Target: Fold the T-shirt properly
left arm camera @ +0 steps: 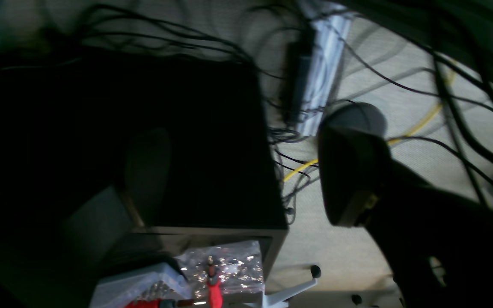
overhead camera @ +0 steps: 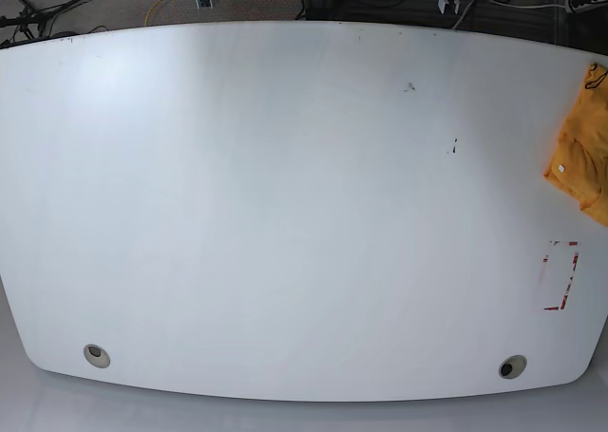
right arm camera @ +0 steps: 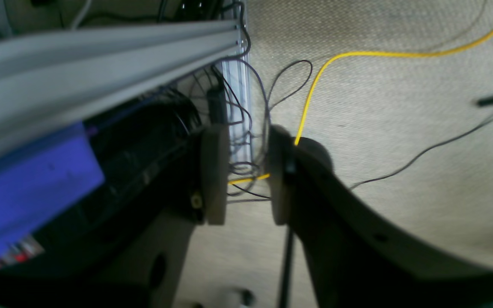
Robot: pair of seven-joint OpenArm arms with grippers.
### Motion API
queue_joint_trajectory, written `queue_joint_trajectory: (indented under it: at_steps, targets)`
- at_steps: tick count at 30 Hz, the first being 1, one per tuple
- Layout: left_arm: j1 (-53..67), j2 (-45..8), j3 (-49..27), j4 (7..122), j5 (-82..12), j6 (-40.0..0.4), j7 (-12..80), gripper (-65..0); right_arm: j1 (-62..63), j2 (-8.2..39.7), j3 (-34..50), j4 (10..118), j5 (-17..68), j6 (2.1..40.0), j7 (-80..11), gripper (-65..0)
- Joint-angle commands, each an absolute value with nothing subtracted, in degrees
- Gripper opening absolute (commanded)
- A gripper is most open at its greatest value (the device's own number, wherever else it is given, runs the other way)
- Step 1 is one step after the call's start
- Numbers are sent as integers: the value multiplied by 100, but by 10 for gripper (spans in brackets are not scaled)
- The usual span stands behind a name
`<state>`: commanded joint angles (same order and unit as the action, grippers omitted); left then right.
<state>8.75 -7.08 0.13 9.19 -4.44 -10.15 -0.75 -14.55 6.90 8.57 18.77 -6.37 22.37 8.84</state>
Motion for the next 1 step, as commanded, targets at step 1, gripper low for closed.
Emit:
queue_joint_trajectory:
  at_steps: [1]
  targets:
    - [875, -708, 40, 919, -444, -998, -75, -144, -1455, 690, 857, 1877, -708, 2237, 884, -490]
